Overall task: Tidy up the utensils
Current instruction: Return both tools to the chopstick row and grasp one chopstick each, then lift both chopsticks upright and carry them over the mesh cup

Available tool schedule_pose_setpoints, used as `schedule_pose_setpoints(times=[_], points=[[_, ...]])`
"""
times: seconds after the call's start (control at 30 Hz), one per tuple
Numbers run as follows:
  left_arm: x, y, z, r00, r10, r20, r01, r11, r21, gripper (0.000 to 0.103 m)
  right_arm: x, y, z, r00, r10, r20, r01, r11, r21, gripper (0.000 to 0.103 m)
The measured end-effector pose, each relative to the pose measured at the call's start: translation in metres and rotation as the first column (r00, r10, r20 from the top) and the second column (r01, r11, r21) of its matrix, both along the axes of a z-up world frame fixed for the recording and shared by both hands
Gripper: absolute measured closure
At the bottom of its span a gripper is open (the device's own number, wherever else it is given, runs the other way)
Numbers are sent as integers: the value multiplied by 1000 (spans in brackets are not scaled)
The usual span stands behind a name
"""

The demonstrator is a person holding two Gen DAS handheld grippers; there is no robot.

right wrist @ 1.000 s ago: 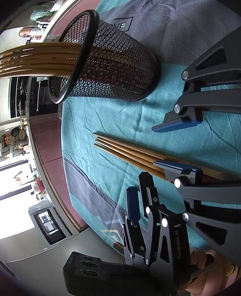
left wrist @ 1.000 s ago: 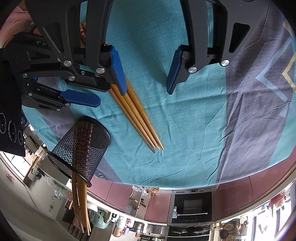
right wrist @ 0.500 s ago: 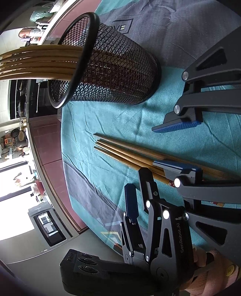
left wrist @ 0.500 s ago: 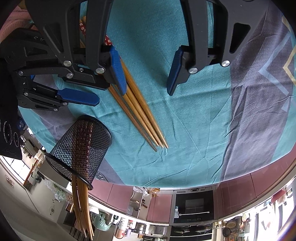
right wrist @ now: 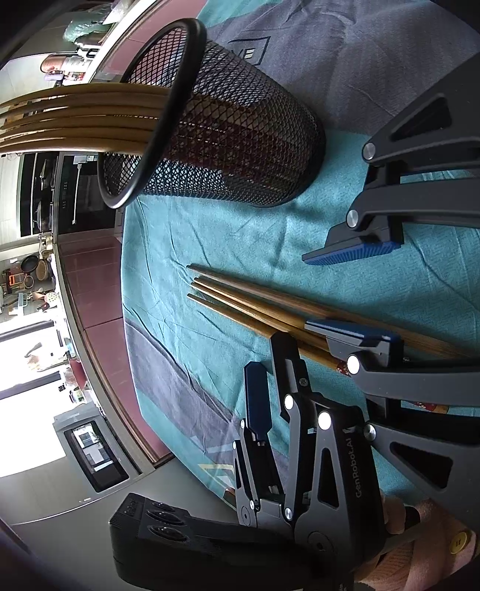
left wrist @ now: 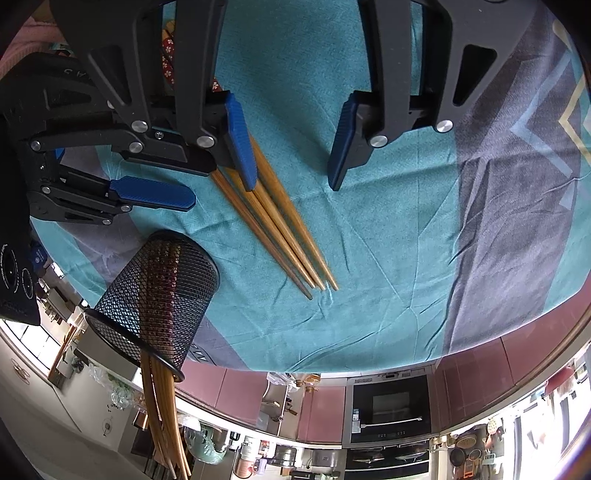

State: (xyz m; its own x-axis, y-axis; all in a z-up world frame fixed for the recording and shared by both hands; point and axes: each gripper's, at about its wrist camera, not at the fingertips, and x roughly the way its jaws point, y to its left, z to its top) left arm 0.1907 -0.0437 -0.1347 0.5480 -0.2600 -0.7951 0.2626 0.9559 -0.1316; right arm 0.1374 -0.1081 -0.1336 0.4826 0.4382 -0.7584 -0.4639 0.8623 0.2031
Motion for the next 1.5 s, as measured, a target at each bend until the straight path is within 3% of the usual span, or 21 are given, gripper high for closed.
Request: schedule_pose_setpoints(times=[0.6, 0.77, 0.87, 1.5], points=[[8, 12, -2, 1000, 20, -12, -20, 1000, -11, 87, 16, 17, -3, 1000, -10, 30, 11, 999, -46, 83], [6, 12, -3, 999, 30, -16, -31, 999, -17, 87, 17, 15, -2, 999, -18, 27, 19, 999, -38, 86], [6, 12, -3, 999, 38, -19, -38, 999, -20, 88, 18, 13, -3, 1000, -23, 15, 23, 1000, -18, 93], [-10, 11, 5, 997, 77, -12, -77, 996, -48, 95, 12, -3, 1, 999, -51, -17, 52, 996, 69, 97]])
